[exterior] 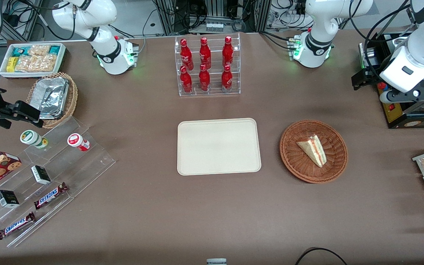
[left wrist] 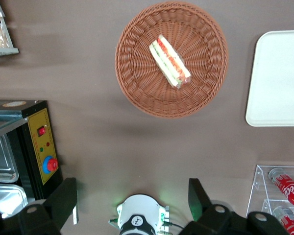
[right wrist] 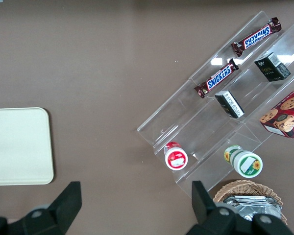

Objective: Place sandwich from basket to tray
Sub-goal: 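Move the left gripper from rest toward the sandwich in the wicker basket, then lower the left gripper over the wrapped sandwich and close on it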

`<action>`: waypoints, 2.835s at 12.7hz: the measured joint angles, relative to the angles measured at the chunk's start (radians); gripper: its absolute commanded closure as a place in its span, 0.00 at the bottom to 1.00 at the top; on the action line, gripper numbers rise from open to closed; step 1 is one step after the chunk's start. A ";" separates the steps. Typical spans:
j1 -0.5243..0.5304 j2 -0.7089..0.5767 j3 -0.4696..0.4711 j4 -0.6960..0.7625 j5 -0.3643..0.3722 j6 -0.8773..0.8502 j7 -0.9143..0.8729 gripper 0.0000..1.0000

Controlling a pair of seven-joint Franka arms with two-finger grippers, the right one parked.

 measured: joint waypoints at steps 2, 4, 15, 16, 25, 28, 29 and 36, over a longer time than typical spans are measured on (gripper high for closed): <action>-0.001 0.001 0.000 0.000 0.000 0.008 0.002 0.00; -0.002 0.007 0.000 -0.012 0.000 0.023 0.004 0.00; -0.007 0.047 0.000 -0.412 0.000 0.511 0.005 0.00; -0.007 0.048 0.000 -0.453 0.000 0.572 0.005 0.00; -0.008 0.108 0.001 -0.603 0.000 0.877 -0.243 0.00; -0.012 0.131 -0.019 -0.604 0.000 0.910 -0.474 0.00; -0.014 0.138 -0.025 -0.606 0.000 0.925 -0.546 0.00; -0.016 0.183 -0.045 -0.633 0.000 1.010 -0.776 0.00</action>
